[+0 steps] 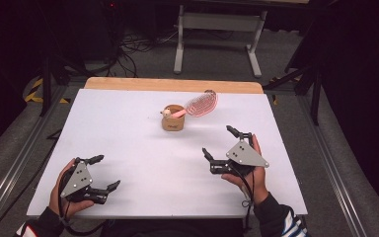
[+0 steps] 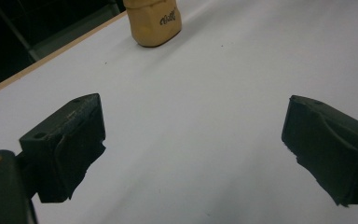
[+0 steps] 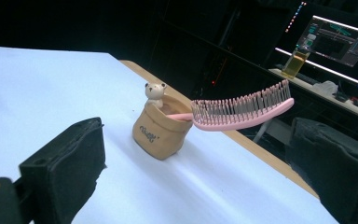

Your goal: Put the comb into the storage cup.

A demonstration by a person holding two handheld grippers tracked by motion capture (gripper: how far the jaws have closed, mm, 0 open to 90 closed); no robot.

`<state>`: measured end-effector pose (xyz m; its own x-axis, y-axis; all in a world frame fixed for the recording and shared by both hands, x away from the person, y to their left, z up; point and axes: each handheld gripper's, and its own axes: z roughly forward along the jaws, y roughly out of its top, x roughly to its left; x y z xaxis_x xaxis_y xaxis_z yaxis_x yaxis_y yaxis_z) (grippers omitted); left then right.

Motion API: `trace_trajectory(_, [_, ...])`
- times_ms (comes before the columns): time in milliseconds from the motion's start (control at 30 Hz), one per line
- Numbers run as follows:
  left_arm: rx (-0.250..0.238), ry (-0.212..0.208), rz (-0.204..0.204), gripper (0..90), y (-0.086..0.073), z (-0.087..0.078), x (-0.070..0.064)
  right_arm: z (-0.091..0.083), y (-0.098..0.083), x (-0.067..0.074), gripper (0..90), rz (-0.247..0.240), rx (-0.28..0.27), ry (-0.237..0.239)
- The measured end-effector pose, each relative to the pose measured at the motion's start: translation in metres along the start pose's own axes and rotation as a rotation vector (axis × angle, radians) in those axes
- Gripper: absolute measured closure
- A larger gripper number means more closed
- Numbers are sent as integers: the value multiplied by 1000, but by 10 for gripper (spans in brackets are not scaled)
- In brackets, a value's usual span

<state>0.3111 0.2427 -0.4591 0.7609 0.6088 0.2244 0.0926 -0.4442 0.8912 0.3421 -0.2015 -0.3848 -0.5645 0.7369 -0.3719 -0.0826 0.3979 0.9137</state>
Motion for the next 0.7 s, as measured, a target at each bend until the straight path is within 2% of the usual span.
trace_trajectory(700, [4,6,9,72,1,-1,-1,-18,-23,6,53,-24,34,5])
